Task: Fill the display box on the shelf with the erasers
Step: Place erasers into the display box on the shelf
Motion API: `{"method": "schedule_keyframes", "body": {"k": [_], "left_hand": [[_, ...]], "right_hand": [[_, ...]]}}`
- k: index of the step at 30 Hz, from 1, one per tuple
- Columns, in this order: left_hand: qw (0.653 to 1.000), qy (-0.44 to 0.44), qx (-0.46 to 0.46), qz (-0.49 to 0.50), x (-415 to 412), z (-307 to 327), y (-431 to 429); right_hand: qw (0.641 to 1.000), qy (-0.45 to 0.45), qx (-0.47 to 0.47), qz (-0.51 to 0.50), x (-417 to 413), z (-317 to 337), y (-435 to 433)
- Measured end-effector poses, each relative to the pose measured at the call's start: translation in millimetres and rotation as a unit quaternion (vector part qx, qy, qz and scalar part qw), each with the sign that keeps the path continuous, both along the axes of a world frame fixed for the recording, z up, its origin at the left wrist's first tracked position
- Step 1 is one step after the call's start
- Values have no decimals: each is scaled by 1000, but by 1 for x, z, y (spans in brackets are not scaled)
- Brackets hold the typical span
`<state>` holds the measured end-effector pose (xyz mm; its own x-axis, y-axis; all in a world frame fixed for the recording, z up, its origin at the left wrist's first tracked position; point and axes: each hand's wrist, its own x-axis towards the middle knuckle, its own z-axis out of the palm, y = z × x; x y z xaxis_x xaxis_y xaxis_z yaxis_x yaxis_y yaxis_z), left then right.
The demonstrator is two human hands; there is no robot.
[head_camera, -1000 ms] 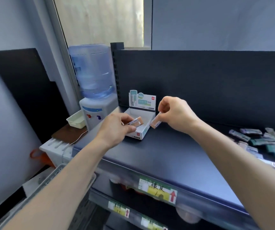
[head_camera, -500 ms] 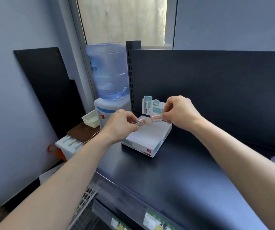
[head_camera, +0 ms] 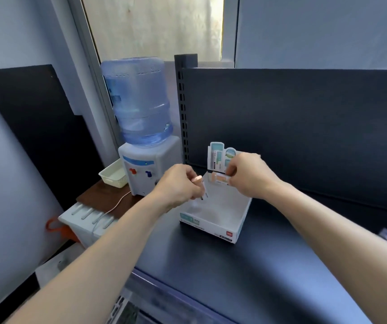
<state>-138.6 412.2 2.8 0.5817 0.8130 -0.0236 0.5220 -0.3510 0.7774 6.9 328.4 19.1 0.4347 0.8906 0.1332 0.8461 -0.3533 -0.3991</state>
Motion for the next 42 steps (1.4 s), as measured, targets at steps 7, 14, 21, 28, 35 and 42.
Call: {"method": "schedule_keyframes", "body": {"k": [7,14,21,28,35,42], "left_hand": [[997,-12,-8,-74,-3,-4,13],[991,63,67,-98,-3,-12,23],[991,22,32,-127,5,-18,31],[983,63,97,-144,7,-21,35],[973,96,130,-163,10,-21,36],[981,60,132,-127,20,-30,38]], "right_hand": [[999,-11,-7,-30,-1,-6,8],[999,8,-27,-39,0,-12,15],[998,9,-35,-46,4,-16,19],[997,11,-58,-47,5,-24,19],[997,2,-57,-50,7,-28,22],[997,1,-27,-67,10,-29,29]]}}
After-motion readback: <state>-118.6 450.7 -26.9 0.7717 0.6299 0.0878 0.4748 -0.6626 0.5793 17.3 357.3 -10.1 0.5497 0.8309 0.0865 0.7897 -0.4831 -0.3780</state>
